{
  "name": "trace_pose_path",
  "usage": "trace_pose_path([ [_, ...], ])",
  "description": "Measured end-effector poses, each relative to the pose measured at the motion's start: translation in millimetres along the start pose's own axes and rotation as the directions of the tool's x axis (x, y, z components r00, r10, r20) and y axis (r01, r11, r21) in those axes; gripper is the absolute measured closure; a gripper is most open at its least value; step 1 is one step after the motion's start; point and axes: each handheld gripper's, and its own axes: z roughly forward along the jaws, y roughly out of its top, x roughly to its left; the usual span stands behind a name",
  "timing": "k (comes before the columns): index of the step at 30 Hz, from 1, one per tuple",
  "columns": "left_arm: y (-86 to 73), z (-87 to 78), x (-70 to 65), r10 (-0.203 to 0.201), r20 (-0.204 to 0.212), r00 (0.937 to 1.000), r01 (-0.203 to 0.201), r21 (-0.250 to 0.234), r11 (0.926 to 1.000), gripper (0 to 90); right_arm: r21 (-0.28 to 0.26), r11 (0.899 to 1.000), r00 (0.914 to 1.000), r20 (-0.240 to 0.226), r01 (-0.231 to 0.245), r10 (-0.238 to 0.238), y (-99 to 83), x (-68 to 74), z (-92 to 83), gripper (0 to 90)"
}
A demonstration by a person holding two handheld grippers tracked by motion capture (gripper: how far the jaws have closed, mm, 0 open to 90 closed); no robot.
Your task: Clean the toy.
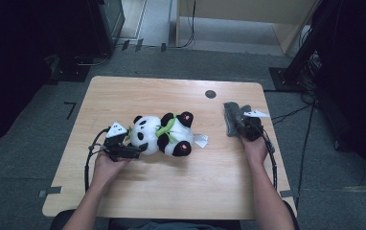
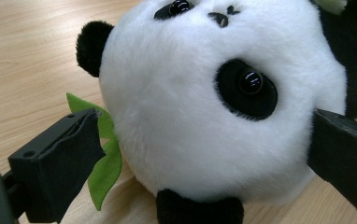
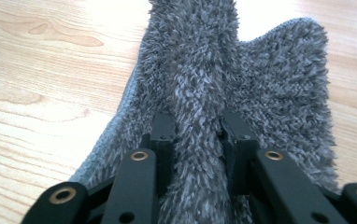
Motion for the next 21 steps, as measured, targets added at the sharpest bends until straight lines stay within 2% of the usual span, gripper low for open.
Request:
trace_pose_path([
  [2,-0.4,0.8,1.5,-0.03,0.019,0.9994,0.03,0.014,0.9995,0.0,0.014,1.0,1.0,-0.002,-0.002,0.002,1.9,-0.2,-1.1,73.0],
  [3,-0.4,0.8,1.5,-0.03,0.019,0.9994,0.03,0.014,0.9995,0.0,0.02,1.0,1.0,-0.001,0.002,-0.002,3.0,0.0,-1.9,73.3],
  [4,-0.1,0.8,2.6,-0.064,0.031,0.9975,0.063,0.027,0.9976,0.0,0.026,1.0,1.0,-0.001,0.006,-0.006,4.3,0.3,-2.9,73.5],
  [5,0.5,0.3,2.4,-0.075,0.033,0.9967,0.074,0.027,0.9969,0.0,0.03,1.0,1.0,-0.003,0.007,-0.007,5.2,0.5,-3.5,73.4],
  [9,4.1,-3.3,-2.1,-0.056,0.02,0.9982,0.056,0.013,0.9983,0.0,0.027,1.0,0.9999,-0.017,0.001,0.0,7.3,0.4,-6.4,73.6],
  [10,5.7,-4.8,-4.5,-0.047,0.02,0.9987,0.047,-0.001,0.9989,0.0,0.028,1.0,0.999,-0.045,-0.007,0.009,8.3,0.2,-8.5,73.5],
  [11,6.9,-5.5,-6.0,-0.039,0.023,0.9989,0.04,-0.011,0.9992,0.0,0.028,1.0,0.999,-0.045,-0.007,0.009,8.3,0.2,-8.5,73.5],
  [12,8.3,-5.8,-8.2,-0.028,0.025,0.9993,0.028,-0.023,0.9993,0.0,0.023,1.0,0.9979,-0.064,-0.005,0.007,9.4,1.1,-10.5,73.6],
  [14,9.5,-3.2,-9.6,-0.019,0.014,0.9997,0.019,-0.021,0.9996,0.0,0.021,1.0,0.9975,-0.07,-0.003,0.004,9.9,1.9,-11.4,73.6],
  [15,10.9,2.6,-8.4,-0.015,0.009,0.9999,0.015,0.001,0.9999,0.0,0.019,1.0,0.9966,-0.082,-0.001,0.003,11.0,4.0,-12.9,73.5],
  [17,10.9,3.7,-7.5,-0.017,0.016,0.9997,0.017,0.002,0.9999,0.0,0.017,1.0,0.9961,-0.088,-0.001,0.002,11.6,5.2,-13.5,73.5],
  [19,9.9,6.0,-3.0,-0.022,0.045,0.9987,0.022,-0.01,0.9997,0.0,0.009,1.0,0.9932,-0.116,0.006,-0.005,13.6,9.0,-16.5,73.2],
  [20,9.9,6.0,-3.0,-0.022,0.045,0.9987,0.022,-0.01,0.9997,0.0,0.009,1.0,0.9906,-0.136,0.005,-0.004,14.0,10.0,-16.9,73.2],
  [21,8.7,7.0,-2.2,-0.013,0.048,0.9988,0.014,-0.012,0.9998,0.0,0.009,1.0,0.9906,-0.136,0.005,-0.004,14.0,10.0,-16.9,73.2],
])
